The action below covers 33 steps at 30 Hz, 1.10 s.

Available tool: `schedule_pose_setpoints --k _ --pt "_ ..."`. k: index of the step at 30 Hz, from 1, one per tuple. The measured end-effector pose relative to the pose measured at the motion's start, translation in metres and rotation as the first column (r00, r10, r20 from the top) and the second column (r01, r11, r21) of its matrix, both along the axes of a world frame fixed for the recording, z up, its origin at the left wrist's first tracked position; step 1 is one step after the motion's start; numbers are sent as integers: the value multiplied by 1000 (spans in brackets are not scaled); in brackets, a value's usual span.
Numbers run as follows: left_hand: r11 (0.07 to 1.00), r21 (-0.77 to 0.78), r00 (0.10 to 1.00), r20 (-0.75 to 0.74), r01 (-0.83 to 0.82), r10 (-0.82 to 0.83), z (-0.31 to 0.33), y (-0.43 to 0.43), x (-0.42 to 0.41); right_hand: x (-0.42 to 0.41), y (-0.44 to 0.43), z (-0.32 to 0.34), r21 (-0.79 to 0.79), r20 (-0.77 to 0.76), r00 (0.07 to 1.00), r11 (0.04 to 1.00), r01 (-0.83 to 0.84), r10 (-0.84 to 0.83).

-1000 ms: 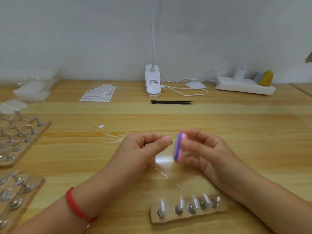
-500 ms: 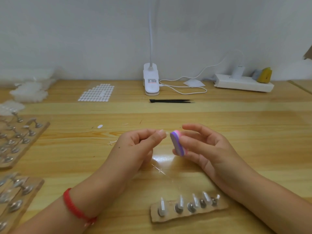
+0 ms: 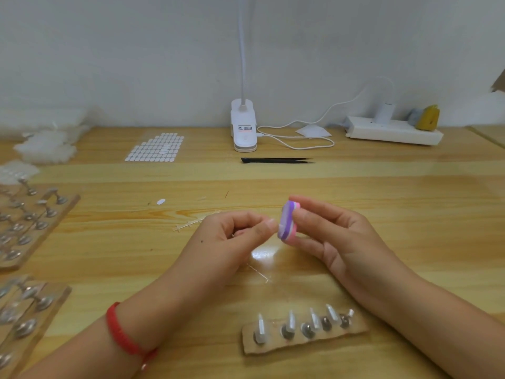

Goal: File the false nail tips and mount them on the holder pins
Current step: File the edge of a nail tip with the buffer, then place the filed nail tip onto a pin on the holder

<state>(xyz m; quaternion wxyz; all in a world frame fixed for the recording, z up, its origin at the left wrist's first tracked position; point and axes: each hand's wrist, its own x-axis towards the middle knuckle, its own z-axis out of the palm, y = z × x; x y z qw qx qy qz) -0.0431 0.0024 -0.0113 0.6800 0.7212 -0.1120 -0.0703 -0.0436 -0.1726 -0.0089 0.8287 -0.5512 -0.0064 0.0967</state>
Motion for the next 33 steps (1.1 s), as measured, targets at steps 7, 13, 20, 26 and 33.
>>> schedule_pose_setpoints --k 7,13,20,26,33 --pt "1000 0 1000 -2 16 -16 1 1 1 -1 2 2 -42 8 1000 999 -28 28" --pt "1000 -6 1000 -7 1 -1 1 3 3 -3 3 2 -70 16 998 996 -60 61" --pt "997 12 997 -21 76 -76 1 4 3 -2 1 4 -122 -6 997 990 -71 71" --pt "994 20 995 -19 103 -103 1 2 1 -4 2 3 -90 -38 997 994 -68 65" --pt "998 -1 998 -24 61 -62 2 0 0 -2 2 -2 -90 -17 999 995 -47 46"
